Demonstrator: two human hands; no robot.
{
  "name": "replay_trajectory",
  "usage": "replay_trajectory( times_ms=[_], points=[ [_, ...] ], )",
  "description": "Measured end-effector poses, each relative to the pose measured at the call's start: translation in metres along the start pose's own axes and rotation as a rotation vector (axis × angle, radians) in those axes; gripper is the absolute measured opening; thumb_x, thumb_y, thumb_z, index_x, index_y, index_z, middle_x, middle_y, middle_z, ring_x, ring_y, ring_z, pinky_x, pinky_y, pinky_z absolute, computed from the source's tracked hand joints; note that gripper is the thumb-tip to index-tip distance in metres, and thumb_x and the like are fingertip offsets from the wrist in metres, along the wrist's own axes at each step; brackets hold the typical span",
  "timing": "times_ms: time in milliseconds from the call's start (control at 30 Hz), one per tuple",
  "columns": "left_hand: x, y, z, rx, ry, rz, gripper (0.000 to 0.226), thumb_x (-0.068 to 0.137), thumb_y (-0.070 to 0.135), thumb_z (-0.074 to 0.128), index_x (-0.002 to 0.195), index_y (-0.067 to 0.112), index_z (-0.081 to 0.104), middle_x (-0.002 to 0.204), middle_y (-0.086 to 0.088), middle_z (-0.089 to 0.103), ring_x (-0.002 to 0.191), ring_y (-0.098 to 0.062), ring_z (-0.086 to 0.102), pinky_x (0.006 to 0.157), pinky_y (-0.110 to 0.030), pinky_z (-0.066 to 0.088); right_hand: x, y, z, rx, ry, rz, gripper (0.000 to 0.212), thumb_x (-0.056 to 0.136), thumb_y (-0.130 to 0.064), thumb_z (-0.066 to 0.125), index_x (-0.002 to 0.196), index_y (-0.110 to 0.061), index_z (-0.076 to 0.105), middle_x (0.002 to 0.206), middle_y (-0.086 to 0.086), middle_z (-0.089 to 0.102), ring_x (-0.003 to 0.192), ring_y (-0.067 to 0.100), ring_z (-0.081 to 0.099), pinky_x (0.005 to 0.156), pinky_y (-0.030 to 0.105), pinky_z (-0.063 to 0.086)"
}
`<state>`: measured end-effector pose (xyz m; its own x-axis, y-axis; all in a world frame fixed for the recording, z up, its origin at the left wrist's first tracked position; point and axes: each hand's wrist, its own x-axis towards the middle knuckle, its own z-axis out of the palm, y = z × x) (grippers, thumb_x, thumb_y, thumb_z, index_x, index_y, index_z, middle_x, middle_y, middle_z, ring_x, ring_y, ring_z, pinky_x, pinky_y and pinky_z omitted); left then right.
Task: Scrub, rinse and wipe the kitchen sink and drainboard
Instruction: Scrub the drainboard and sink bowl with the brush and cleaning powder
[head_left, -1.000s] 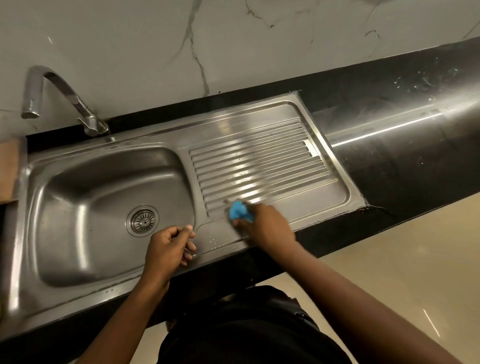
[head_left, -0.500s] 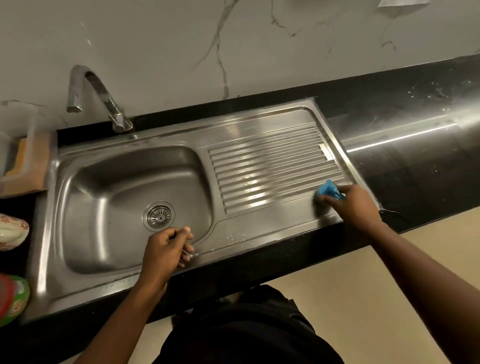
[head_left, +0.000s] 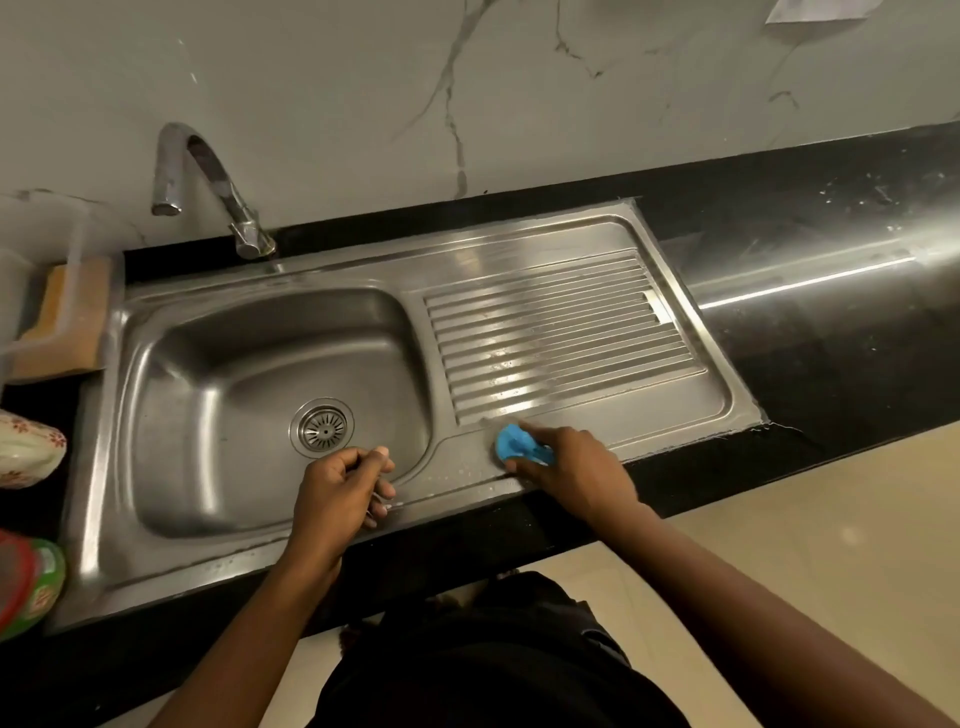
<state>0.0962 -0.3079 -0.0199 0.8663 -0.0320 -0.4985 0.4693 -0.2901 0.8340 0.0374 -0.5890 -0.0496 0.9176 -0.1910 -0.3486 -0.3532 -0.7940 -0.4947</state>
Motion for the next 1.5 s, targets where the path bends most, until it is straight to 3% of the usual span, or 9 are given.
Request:
replay_trajectory(
  times_ms=[100, 233, 467, 667, 867, 1033, 1167, 1333, 1500],
  points=[
    [0.0, -0.005, -0.01, -0.014, 0.027, 0.0, 0.026, 0.104, 0.024, 0.062, 0.091, 0.005, 0.074, 0.071, -0.014, 0.071, 0.058, -0.024, 0.06, 0.053, -0.031, 0.048, 0.007, 0.016, -0.018, 0.024, 0.04, 0.056, 0.065, 0.09, -0.063, 0.066, 0.147, -0.035, 0.051, 0.122, -0.003, 0.072, 0.085, 0.0, 0.066, 0.077, 0.026, 0.06],
    [-0.003, -0.011, -0.025, -0.036, 0.056, -0.001, 0.025, 0.104, 0.024, 0.062, 0.09, 0.005, 0.073, 0.071, -0.015, 0.071, 0.057, -0.024, 0.06, 0.052, -0.03, 0.047, 0.022, 0.002, -0.022, 0.045, 0.123, 0.082, 0.065, 0.09, -0.062, 0.067, 0.147, -0.032, 0.054, 0.125, -0.002, 0.072, 0.097, 0.007, 0.068, 0.085, 0.035, 0.061],
    [-0.009, -0.023, -0.063, -0.097, 0.111, -0.007, 0.025, 0.103, 0.025, 0.063, 0.09, 0.007, 0.074, 0.073, -0.016, 0.072, 0.057, -0.022, 0.06, 0.053, -0.032, 0.048, 0.021, -0.085, 0.029, 0.036, -0.06, -0.062, 0.061, 0.087, -0.063, 0.072, 0.14, -0.035, 0.061, 0.113, -0.007, 0.075, 0.092, 0.007, 0.069, 0.086, 0.032, 0.059],
    [-0.016, -0.044, -0.11, -0.145, 0.22, -0.029, 0.025, 0.102, 0.025, 0.064, 0.086, 0.007, 0.074, 0.068, -0.012, 0.071, 0.054, -0.021, 0.061, 0.054, -0.032, 0.047, 0.022, -0.166, 0.045, 0.161, -0.062, -0.217, 0.038, 0.087, -0.059, 0.073, 0.118, -0.037, 0.075, 0.081, -0.017, 0.069, 0.069, -0.005, 0.062, 0.061, 0.015, 0.041],
    [-0.028, -0.066, -0.159, -0.177, 0.34, -0.074, 0.027, 0.102, 0.027, 0.064, 0.085, 0.009, 0.075, 0.067, -0.012, 0.073, 0.054, -0.024, 0.063, 0.051, -0.032, 0.048, 0.025, -0.261, 0.072, 0.197, -0.122, -0.431, 0.026, 0.098, -0.047, 0.063, 0.116, -0.034, 0.075, 0.064, -0.024, 0.06, 0.063, -0.005, 0.059, 0.057, 0.008, 0.039],
    [-0.04, -0.084, -0.195, -0.257, 0.43, -0.169, 0.028, 0.103, 0.024, 0.063, 0.087, 0.004, 0.073, 0.066, -0.01, 0.071, 0.054, -0.021, 0.06, 0.052, -0.03, 0.048, 0.019, -0.337, 0.099, 0.168, -0.186, -0.604, 0.032, 0.099, -0.05, 0.061, 0.127, -0.038, 0.072, 0.069, -0.016, 0.064, 0.059, 0.0, 0.059, 0.053, 0.012, 0.039],
    [-0.048, -0.102, -0.223, -0.309, 0.493, -0.22, 0.03, 0.103, 0.027, 0.062, 0.088, 0.003, 0.071, 0.066, -0.008, 0.071, 0.057, -0.021, 0.059, 0.053, -0.03, 0.047, 0.013, -0.393, 0.127, 0.143, -0.28, -0.738, 0.032, 0.099, -0.044, 0.064, 0.129, -0.034, 0.072, 0.095, -0.013, 0.075, 0.072, -0.004, 0.062, 0.061, 0.007, 0.041],
    [-0.054, -0.126, -0.256, -0.419, 0.55, -0.282, 0.033, 0.104, 0.031, 0.058, 0.087, 0.006, 0.072, 0.067, -0.009, 0.07, 0.056, -0.02, 0.059, 0.052, -0.029, 0.046, 0.019, -0.44, 0.183, 0.018, -0.409, -0.861, 0.029, 0.098, -0.044, 0.063, 0.12, -0.03, 0.075, 0.093, -0.011, 0.071, 0.08, 0.005, 0.064, 0.066, 0.02, 0.044],
    [-0.053, -0.141, -0.28, -0.503, 0.583, -0.314, 0.039, 0.108, 0.034, 0.052, 0.092, 0.004, 0.073, 0.064, -0.01, 0.068, 0.052, -0.019, 0.057, 0.049, -0.027, 0.044, 0.02, -0.472, 0.223, -0.292, -0.452, -0.938, 0.044, 0.1, -0.042, 0.061, 0.139, -0.022, 0.064, 0.121, 0.003, 0.07, 0.104, 0.02, 0.066, 0.083, 0.034, 0.056]
  ],
)
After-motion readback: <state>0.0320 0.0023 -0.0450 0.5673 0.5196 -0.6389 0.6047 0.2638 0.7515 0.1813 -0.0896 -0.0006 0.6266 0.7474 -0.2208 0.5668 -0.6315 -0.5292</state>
